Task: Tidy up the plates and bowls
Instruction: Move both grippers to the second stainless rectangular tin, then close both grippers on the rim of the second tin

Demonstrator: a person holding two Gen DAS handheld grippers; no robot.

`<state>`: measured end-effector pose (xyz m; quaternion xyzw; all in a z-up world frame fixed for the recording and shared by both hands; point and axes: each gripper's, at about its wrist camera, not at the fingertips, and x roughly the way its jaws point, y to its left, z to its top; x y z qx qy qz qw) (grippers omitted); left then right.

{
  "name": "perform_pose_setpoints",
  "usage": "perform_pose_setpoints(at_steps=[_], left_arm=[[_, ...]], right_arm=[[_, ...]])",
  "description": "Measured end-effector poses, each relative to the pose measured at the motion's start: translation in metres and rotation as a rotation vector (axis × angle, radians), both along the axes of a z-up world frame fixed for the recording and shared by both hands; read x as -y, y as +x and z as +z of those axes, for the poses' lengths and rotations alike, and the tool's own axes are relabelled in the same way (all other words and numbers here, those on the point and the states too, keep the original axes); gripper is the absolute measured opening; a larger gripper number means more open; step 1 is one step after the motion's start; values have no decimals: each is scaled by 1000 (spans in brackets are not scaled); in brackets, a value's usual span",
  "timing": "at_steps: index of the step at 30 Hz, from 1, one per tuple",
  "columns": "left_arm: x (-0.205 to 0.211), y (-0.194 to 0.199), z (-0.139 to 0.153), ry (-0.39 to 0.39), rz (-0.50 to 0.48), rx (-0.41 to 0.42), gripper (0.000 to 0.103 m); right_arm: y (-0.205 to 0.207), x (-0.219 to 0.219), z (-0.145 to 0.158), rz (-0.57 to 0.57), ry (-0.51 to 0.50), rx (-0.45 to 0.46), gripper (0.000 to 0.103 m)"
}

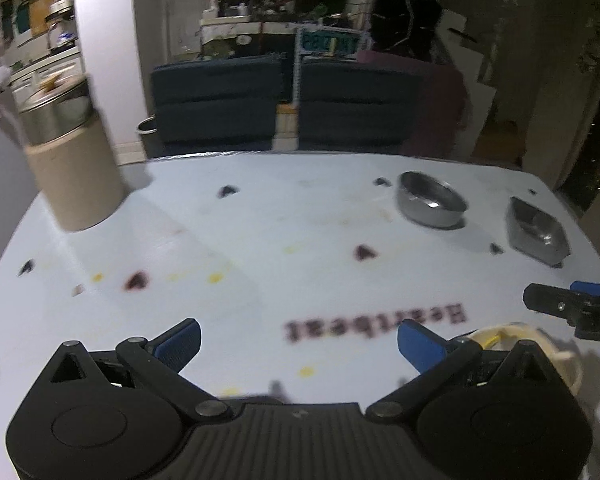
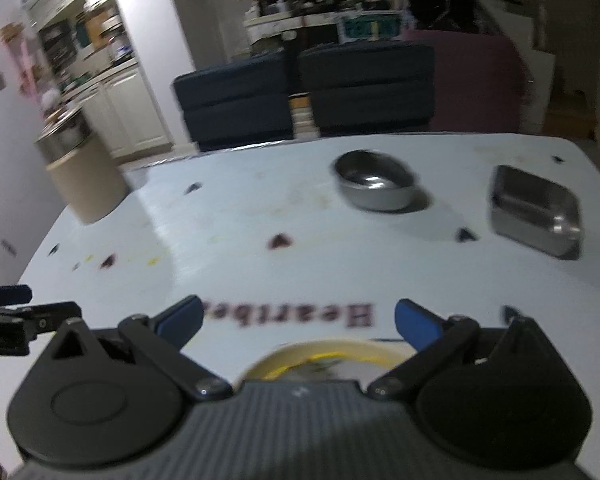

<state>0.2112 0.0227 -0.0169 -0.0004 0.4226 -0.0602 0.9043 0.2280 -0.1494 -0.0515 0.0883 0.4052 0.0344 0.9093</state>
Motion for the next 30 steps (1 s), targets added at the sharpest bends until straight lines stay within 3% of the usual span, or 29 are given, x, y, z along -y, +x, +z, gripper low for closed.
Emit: perform_pose_setpoints(at_steps=[9,15,19,22,24,30], left_arm=[[85,22,4,-96,-86,67,103],[137,39,10,-201,-126,130,103],[178,59,10,-244,-193,134,96],[209,78,2,-230,-242,116,87],[228,95,-5,-229,-263,105,82],[271,148,-40,-248,-288,42,65]], right_arm=[[-4,89,-5,-185,-8,32,103],[-5,147,-7,-305,6,65,103],[-4,187,-17,-365,29,83,101],[7,212,-30,-411,64,88,93],[10,232,-37,-429,114,91,75],[32,257,-53,-457,171,111,57]])
